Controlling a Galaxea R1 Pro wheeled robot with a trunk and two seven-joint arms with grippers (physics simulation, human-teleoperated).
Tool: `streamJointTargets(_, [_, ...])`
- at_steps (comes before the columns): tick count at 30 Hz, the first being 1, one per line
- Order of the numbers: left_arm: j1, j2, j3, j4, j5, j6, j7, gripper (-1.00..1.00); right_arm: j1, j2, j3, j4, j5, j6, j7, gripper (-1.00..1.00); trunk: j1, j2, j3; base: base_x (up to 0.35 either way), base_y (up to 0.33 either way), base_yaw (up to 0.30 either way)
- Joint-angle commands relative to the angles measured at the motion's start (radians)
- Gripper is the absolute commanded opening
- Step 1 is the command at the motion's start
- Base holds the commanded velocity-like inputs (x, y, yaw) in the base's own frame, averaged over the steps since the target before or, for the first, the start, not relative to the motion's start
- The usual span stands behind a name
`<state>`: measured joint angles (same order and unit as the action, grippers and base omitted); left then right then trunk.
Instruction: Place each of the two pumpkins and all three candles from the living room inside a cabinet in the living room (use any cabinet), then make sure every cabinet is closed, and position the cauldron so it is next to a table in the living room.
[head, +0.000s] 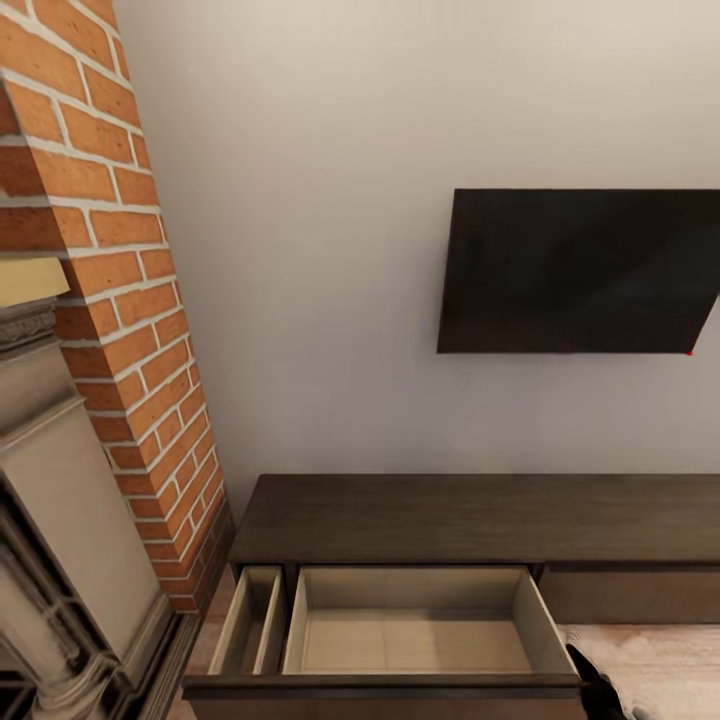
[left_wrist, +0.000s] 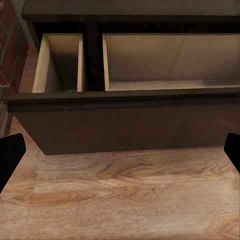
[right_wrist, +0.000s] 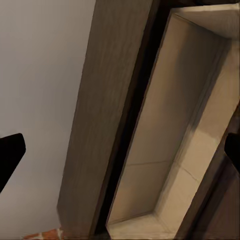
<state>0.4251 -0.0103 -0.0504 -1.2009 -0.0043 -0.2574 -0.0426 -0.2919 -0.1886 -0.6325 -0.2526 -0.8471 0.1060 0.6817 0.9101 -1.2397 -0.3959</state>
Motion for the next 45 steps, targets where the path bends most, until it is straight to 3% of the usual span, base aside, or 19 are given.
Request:
streamJointTargets(1, [0.0, 0.0, 0.001, 0.0, 0.0, -0.002, -0.004, 1.0, 0.002, 0.0, -0.002, 0.009, -0.009, 0.007, 0.002, 1.0, -0.004, 0.007, 0.002, 0.0, 0.0, 0.0])
streamJointTargets(7, [0.0, -0.003, 0.001, 0.004, -0.001, -0.002, -0.003, 1.0, 0.009, -0.01, -0.004, 0.04, 0.065, -0.002, -0.032, 1.0, -0.027, 0.049, 0.021, 0.0, 0.0, 0.0])
streamJointTargets(13, [0.0, -0.003, 0.0, 0.032, 0.0, -0.002, -0.002, 1.0, 0.02, -0.017, -0.004, 0.042, 0.106, -0.004, -0.089, 1.0, -0.05, 0.091, 0.04, 0.0, 0.0, 0.0])
streamJointTargets(20, [0.0, -0.003, 0.0, 0.038, 0.0, -0.001, -0.003, 1.0, 0.023, -0.015, -0.003, 0.045, 0.115, -0.005, -0.106, 1.0, -0.058, 0.105, 0.046, 0.0, 0.0, 0.0])
streamJointTargets(28, [0.0, -0.005, 0.0, 0.041, -0.002, 0.0, 0.002, 1.0, 0.023, -0.014, -0.003, 0.044, 0.116, -0.005, -0.213, 1.0, -0.058, 0.105, 0.046, -0.068, 0.0, 0.0])
streamJointTargets(45, [0.0, -0.005, -0.002, 0.044, -0.006, 0.001, 0.003, 1.0, 0.052, -0.017, -0.009, 0.044, 0.111, -0.006, -0.228, 1.0, -0.058, 0.105, 0.054, -0.238, -0.006, -0.092])
